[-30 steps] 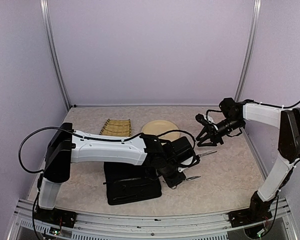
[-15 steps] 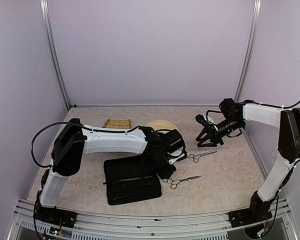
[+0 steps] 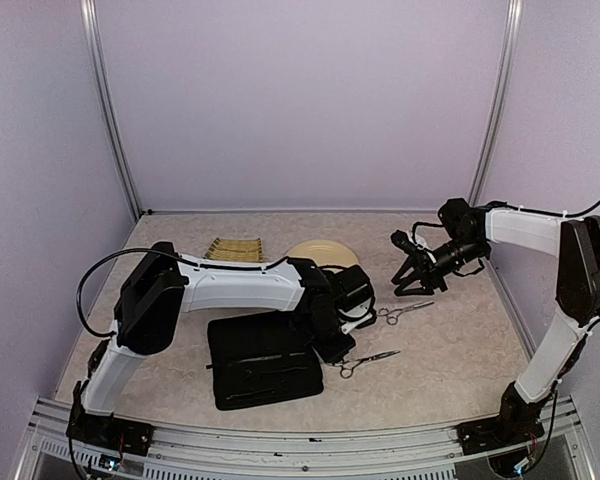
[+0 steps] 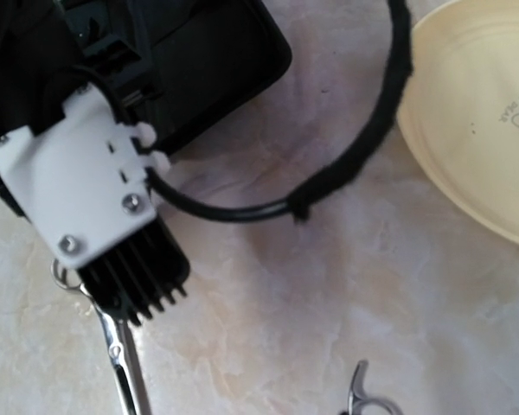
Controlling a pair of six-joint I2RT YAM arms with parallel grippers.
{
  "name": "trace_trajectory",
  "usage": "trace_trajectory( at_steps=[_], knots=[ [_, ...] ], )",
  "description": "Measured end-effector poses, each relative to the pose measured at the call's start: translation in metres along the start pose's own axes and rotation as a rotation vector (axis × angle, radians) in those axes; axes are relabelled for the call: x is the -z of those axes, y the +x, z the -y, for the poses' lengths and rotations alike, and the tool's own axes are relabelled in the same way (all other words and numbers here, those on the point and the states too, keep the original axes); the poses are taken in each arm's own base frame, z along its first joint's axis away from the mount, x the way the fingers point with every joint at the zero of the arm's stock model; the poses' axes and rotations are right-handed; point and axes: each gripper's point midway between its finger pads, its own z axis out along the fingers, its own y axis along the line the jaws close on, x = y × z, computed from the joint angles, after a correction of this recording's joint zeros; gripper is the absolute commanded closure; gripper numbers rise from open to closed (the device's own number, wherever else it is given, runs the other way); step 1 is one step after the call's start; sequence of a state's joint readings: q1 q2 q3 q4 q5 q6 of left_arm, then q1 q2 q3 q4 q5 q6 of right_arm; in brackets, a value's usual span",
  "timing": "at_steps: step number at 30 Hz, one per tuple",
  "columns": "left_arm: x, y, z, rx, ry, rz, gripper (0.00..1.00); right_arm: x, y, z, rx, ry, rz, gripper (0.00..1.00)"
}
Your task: Sort the hair-cutting tools
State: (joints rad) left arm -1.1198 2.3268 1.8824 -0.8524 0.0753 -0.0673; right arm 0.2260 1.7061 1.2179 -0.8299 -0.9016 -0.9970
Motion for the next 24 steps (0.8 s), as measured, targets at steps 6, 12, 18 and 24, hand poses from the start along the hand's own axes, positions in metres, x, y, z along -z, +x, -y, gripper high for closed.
trace_trajectory(
  at_steps=[6,12,18,24],
  knots=[
    [-0.003,-0.007,0.003,-0.026,-0.060,-0.007,0.80,0.000,0.000,0.000,0.001,0.000,0.000,0.62],
    [-0.006,0.000,0.031,-0.113,-0.104,-0.015,1.00,-0.002,0.002,0.001,-0.006,-0.004,-0.002,0.62],
    [-0.003,0.000,0.033,-0.129,-0.118,0.003,1.00,-0.003,0.003,0.001,-0.009,-0.007,-0.004,0.63],
    [0.012,0.000,0.022,-0.128,-0.153,0.039,1.00,-0.003,0.003,0.001,-0.010,-0.006,-0.005,0.63]
  ],
)
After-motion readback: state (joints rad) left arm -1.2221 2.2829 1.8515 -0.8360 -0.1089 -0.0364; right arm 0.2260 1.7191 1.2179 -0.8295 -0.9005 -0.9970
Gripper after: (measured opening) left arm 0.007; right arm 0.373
